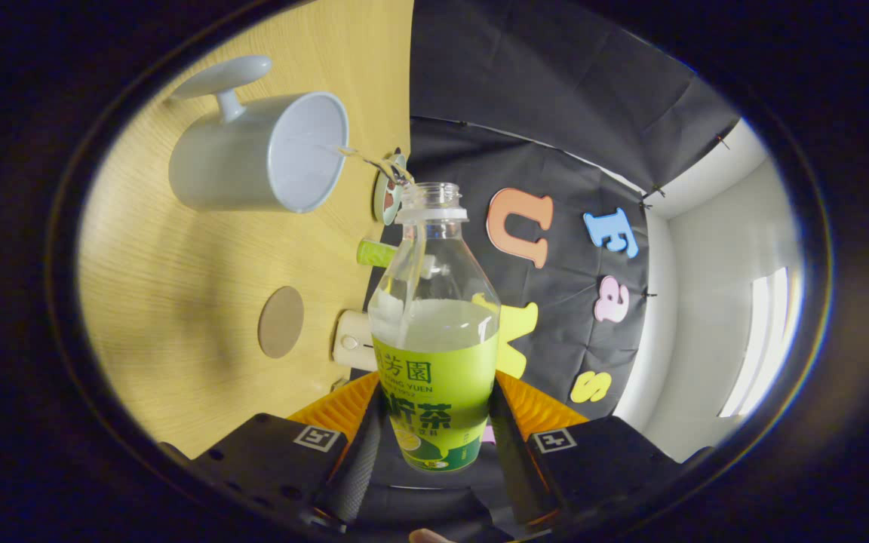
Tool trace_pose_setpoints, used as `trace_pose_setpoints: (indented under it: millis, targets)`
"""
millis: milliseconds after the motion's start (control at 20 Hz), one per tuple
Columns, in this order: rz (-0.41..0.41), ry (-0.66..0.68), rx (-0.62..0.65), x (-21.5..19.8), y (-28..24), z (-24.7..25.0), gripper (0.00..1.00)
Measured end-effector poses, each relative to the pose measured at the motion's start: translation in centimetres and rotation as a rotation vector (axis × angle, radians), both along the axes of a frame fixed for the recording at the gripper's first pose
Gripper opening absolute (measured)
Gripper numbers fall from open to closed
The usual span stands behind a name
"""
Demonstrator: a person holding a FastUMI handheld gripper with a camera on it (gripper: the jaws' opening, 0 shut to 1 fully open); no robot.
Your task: Take the bottle from table, then pour the juice into the cup, finally place the bottle on the coaster
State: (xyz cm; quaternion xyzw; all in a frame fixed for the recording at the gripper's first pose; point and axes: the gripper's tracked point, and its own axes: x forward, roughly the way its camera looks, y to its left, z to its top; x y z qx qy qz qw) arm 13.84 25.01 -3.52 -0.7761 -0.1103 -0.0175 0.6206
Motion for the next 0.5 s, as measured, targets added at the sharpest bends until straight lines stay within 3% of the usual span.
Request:
trace_pose_setpoints:
  millis: [500]
  targets:
    - [0.003, -0.022, -0.032, -0.3, 0.1, 1.3, 0.78]
